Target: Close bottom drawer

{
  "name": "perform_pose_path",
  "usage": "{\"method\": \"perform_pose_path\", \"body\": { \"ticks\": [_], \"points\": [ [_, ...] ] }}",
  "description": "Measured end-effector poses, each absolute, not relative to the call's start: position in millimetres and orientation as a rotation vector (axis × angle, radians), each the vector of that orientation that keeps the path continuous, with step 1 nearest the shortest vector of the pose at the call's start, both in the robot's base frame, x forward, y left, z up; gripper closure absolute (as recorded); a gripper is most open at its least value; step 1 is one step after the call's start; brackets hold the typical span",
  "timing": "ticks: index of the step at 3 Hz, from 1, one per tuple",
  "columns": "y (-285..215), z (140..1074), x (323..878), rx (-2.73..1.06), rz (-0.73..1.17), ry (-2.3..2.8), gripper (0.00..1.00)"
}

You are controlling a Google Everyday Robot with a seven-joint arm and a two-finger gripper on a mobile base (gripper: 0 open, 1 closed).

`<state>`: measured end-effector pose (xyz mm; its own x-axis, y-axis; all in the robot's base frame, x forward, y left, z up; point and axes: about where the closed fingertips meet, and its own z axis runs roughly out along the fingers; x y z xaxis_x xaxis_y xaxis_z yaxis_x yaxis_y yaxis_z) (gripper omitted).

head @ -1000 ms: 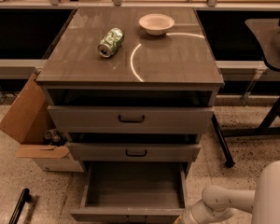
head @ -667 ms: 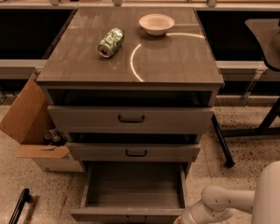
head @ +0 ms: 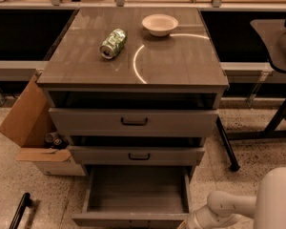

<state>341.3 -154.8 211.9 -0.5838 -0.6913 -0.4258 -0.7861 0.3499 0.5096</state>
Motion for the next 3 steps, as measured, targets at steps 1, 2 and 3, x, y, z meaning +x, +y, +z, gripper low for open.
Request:
{"method": "perform_pose_path", "body": {
  "ticks": [1,2,3],
  "points": [
    [-167.1,182.4,361.9,-1.237,0.988,2.561,1.00],
    [-175.3,161.5,382.6,-1.113,0.891,2.640,1.00],
    [-175.3,161.4,382.6,-1.113,0.891,2.640,1.00]
  ]
}}
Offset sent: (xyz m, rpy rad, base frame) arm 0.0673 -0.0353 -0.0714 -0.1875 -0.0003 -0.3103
